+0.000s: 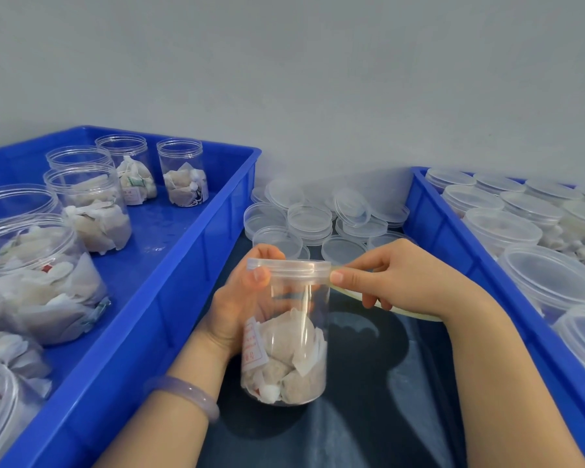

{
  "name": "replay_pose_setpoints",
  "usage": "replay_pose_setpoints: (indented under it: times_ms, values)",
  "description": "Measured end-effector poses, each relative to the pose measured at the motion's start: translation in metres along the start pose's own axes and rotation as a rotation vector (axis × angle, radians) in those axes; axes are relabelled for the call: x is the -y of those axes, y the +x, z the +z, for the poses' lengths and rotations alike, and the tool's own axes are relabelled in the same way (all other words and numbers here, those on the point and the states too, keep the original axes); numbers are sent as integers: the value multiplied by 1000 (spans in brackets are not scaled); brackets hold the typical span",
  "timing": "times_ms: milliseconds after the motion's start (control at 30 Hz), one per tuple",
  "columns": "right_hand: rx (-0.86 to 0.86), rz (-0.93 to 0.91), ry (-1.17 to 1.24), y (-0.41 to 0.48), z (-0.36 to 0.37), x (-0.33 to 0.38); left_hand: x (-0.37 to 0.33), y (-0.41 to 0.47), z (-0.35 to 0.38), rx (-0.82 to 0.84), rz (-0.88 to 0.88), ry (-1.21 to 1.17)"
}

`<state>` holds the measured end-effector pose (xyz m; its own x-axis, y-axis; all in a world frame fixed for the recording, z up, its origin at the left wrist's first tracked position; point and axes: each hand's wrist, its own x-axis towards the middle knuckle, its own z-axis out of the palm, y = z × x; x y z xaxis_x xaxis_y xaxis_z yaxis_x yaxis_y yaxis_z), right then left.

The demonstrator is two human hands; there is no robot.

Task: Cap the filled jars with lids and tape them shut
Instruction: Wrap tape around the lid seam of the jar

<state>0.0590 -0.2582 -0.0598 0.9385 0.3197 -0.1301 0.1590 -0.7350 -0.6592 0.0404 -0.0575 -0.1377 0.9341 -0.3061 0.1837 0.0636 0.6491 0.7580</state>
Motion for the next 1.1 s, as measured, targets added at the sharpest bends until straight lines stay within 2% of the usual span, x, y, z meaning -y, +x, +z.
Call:
replay_pose_setpoints:
  times_ms: [233, 400, 600, 767, 867, 967, 1100]
  values:
    - [55, -39, -6, 2, 2, -2, 0, -2, -2, -6, -55, 54]
    - [49, -67, 18, 6, 4, -7, -4, 5, -1, -200, 173, 388]
    - [24, -44, 19, 3, 3, -7, -4, 6, -5, -276, 321, 395]
    - [-63, -83, -86, 5, 11, 1, -4, 5, 8, -409, 351, 794]
    - [-102, -119, -133, 4, 18, 8, 0, 7, 17, -521, 314, 913]
    - [-75, -112, -182, 3, 21, 12, -2, 9, 17, -626, 326, 940]
    - [1, -108, -80, 4, 18, 11, -8, 9, 7, -613, 313, 866]
